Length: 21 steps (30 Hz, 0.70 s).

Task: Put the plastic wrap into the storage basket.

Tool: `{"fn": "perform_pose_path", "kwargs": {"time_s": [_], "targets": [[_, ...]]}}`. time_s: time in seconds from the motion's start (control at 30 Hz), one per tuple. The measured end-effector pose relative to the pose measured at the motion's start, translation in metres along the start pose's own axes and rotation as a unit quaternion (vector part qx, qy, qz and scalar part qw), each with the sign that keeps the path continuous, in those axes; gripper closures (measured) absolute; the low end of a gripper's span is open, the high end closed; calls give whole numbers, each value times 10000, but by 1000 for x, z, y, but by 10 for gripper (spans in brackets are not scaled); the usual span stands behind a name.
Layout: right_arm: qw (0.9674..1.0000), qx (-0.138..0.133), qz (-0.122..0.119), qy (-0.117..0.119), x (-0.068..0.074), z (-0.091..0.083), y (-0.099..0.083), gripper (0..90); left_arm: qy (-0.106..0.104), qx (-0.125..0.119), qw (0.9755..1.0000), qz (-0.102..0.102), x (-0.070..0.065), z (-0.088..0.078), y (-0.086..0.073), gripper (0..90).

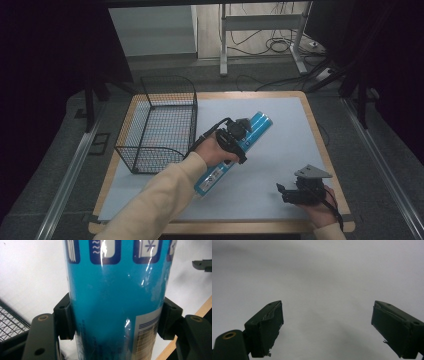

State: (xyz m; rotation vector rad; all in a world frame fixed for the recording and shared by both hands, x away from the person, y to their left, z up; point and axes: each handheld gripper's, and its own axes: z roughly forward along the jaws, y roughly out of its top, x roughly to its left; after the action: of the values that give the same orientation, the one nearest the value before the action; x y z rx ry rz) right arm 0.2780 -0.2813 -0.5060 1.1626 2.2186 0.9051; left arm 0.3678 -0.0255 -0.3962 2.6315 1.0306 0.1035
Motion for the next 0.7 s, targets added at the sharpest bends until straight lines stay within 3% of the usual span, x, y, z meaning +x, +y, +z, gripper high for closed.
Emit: {"fn": "perform_pose_path", "kwargs": {"time_s": [0.7], "targets": [[9999, -108, 62, 100, -1, 0, 4, 110, 113, -45, 9999, -10, 12, -18, 19, 314]]}}
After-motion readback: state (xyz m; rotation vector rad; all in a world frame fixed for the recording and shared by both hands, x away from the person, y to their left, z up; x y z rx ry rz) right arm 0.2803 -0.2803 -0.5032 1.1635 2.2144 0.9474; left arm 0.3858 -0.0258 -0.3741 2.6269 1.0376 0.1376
